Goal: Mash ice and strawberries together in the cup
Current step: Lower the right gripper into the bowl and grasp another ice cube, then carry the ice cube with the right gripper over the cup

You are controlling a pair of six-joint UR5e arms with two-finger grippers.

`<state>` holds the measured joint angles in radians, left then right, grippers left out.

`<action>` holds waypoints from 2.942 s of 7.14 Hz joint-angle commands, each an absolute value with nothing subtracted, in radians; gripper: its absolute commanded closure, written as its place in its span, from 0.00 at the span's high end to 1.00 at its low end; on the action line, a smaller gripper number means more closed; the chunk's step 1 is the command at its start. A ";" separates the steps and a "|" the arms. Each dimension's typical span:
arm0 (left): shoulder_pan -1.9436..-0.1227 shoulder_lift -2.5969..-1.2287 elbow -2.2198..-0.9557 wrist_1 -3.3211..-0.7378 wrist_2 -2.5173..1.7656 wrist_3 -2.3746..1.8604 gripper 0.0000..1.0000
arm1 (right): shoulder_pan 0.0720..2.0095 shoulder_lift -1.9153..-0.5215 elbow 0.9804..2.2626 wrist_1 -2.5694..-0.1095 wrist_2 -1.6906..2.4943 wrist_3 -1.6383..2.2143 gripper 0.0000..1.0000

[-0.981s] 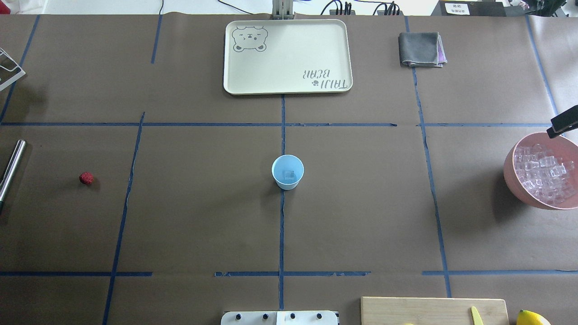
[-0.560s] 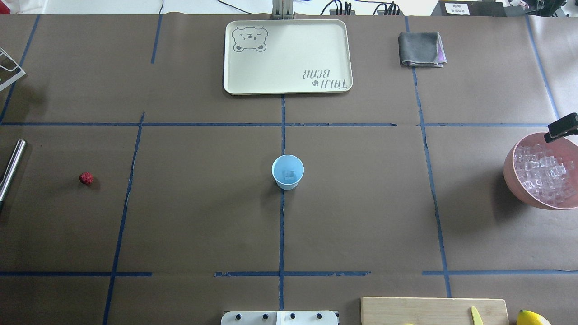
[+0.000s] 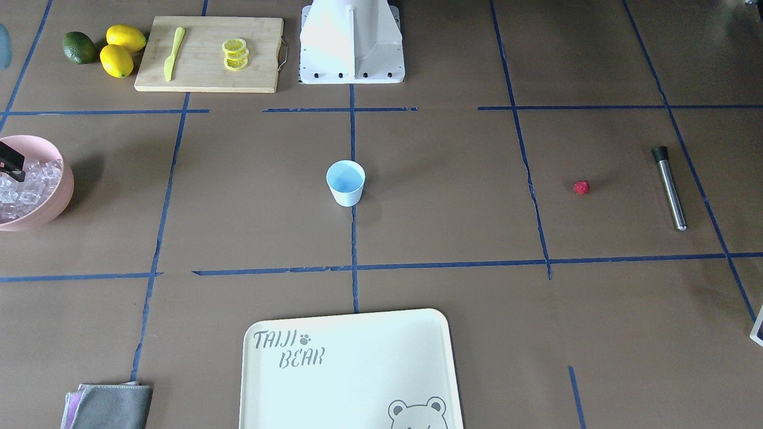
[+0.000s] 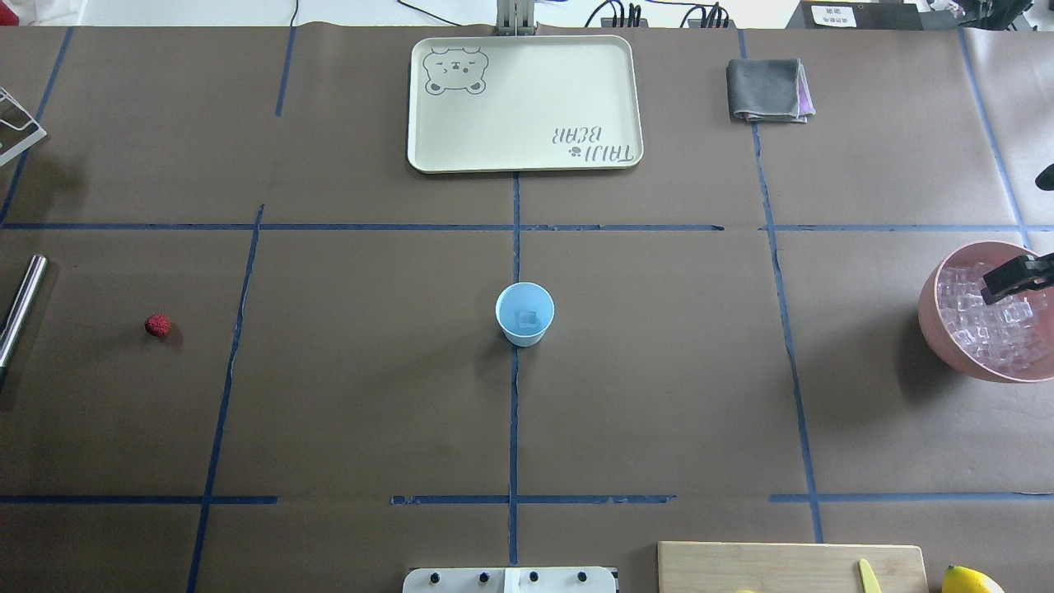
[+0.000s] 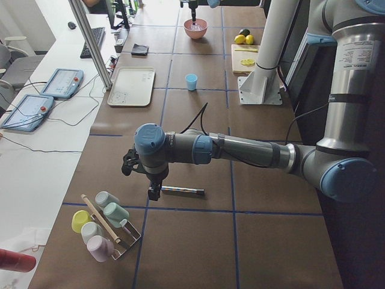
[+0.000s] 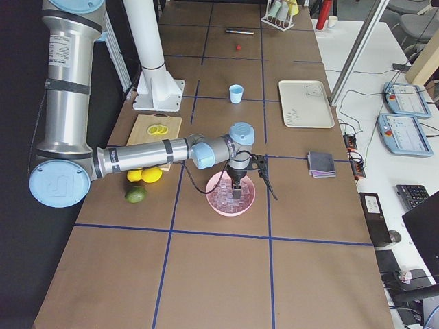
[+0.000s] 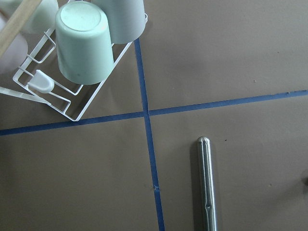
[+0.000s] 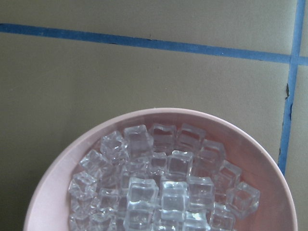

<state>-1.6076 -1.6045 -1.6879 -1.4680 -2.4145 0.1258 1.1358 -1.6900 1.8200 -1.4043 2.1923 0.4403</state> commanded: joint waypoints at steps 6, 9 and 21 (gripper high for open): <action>-1.606 -1.608 -1.689 -1.468 -2.414 0.126 1.00 | 1.115 -1.686 1.767 -1.404 2.189 0.437 0.79; -1.606 -1.615 -1.687 -1.468 -2.414 0.120 1.00 | 1.115 -1.683 1.756 -1.407 2.187 0.431 0.35; -1.595 -1.626 -1.684 -1.468 -2.414 0.091 1.00 | 0.969 -1.051 1.932 -1.924 2.243 0.868 0.00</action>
